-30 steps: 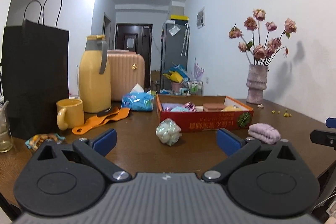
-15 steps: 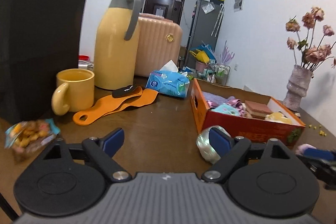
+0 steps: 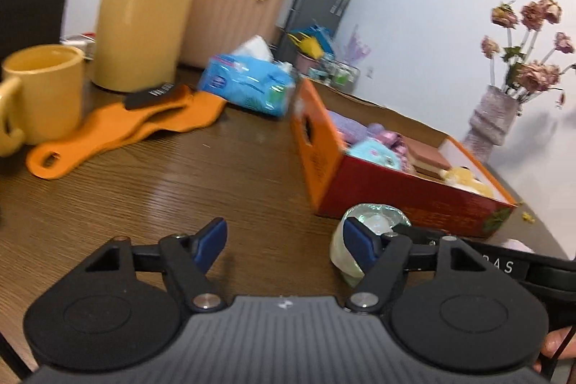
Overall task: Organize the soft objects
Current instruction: 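Grasp the clear crinkly plastic ball with the left gripper while the right gripper grasps it too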
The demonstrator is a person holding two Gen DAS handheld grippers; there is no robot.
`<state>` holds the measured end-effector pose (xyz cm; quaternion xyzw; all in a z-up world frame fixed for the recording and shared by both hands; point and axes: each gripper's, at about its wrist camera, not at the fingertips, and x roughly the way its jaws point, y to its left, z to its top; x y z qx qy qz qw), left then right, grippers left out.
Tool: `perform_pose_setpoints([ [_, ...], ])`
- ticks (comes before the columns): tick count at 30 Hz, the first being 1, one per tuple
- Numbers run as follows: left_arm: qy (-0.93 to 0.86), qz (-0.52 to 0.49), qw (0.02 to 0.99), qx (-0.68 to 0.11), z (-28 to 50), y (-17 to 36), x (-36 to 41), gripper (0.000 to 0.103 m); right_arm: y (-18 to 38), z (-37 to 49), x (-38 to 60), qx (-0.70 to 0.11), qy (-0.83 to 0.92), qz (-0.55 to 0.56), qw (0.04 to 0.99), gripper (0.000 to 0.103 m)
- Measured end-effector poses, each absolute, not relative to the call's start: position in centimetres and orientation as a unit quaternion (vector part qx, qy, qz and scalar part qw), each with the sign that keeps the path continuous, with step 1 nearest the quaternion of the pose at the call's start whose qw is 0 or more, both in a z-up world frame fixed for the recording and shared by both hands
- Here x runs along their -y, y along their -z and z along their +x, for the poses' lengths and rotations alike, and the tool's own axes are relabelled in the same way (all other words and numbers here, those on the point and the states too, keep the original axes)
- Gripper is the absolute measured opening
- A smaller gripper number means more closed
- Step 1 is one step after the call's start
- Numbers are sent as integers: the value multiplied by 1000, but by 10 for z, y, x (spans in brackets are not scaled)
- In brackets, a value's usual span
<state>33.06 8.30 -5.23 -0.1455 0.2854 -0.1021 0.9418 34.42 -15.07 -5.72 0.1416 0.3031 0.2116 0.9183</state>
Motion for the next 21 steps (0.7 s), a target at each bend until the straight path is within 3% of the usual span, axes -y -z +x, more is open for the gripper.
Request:
perform_pose_setpoints([
  [6,208,-167,922,-282,306,46,-55,69,55,301,189,-313,-224,185,904,4],
  [10,242,-161,908,-302,285,48,-33,51,57,261,208,-325,-227,181,900,4],
  [21,255,-156,891,-341,252,61,6,42,70,218,250,-329,-207,193,901,4],
])
